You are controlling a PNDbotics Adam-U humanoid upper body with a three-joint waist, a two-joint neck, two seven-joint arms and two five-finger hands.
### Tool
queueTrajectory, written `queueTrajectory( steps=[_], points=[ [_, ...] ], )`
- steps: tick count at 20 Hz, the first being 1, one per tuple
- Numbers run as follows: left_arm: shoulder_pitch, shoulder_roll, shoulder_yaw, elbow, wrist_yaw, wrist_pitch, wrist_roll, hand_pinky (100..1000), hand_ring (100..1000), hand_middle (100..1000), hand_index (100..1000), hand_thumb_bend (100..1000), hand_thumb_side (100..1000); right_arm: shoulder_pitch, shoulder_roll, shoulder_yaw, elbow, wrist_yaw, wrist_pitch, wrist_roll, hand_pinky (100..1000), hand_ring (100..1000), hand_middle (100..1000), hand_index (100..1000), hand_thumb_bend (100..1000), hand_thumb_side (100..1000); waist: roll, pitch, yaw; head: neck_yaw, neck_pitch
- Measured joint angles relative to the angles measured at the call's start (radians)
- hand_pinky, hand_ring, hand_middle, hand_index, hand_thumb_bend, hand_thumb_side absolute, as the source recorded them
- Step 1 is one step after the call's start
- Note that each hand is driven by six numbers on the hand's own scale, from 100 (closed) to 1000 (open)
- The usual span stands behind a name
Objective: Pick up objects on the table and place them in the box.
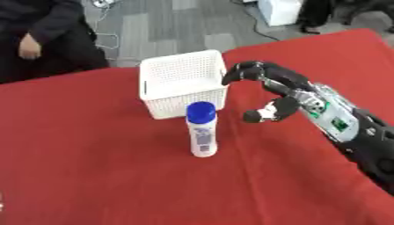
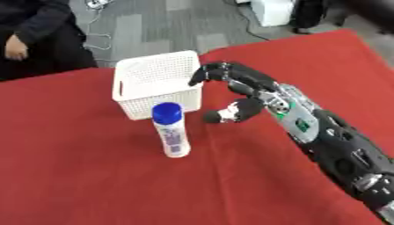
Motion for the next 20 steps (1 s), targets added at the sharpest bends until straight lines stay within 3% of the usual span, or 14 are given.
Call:
queueTrajectory(
  steps=[20],
  points=[
    [-0.001, 0.000, 0.000, 0.000, 0.000, -0.001, 0.000, 679, 653, 749, 840, 463, 1000, -0.003, 0.082, 0.038, 0.042, 0.001, 0.002, 0.077, 689, 740, 735, 840, 731, 1000, 0.000, -0.002, 0.006, 0.000, 0.000]
  ],
)
